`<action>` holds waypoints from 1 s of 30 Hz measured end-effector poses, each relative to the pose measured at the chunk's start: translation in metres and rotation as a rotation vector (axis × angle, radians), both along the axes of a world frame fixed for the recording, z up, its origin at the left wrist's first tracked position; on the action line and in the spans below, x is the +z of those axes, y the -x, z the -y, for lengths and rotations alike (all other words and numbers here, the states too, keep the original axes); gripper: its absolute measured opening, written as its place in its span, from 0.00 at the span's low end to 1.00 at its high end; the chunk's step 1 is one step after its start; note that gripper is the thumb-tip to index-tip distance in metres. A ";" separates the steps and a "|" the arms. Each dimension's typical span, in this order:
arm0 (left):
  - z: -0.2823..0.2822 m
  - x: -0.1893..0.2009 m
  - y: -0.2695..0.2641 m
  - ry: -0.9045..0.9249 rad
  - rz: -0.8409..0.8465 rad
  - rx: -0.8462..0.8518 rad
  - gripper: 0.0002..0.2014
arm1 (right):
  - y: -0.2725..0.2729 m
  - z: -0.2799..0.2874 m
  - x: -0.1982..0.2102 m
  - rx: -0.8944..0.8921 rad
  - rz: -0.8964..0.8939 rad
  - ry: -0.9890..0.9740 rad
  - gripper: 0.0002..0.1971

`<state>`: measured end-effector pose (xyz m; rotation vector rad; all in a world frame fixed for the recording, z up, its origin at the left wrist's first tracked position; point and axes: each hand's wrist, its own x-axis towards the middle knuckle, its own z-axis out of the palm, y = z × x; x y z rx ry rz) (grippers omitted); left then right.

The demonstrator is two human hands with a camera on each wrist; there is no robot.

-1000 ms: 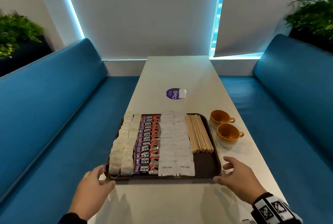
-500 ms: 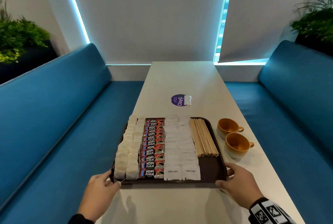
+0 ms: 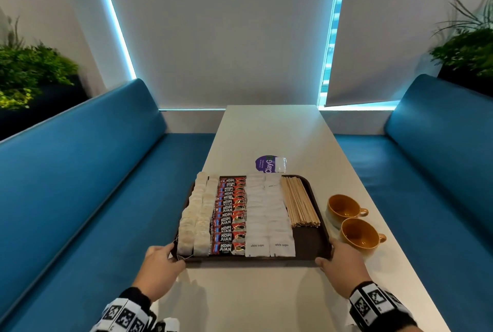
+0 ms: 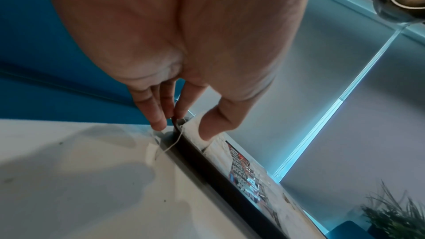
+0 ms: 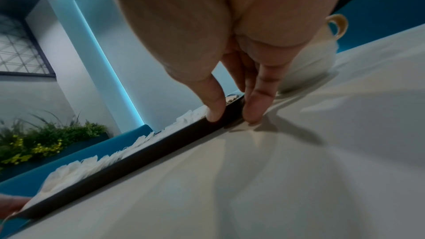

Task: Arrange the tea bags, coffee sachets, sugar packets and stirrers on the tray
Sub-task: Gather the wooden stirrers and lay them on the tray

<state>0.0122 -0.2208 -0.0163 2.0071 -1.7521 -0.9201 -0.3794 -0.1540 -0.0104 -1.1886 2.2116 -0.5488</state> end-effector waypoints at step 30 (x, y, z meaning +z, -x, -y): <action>-0.007 0.100 0.224 0.314 -0.018 -0.666 0.10 | 0.069 -0.060 0.076 0.359 -0.392 0.201 0.12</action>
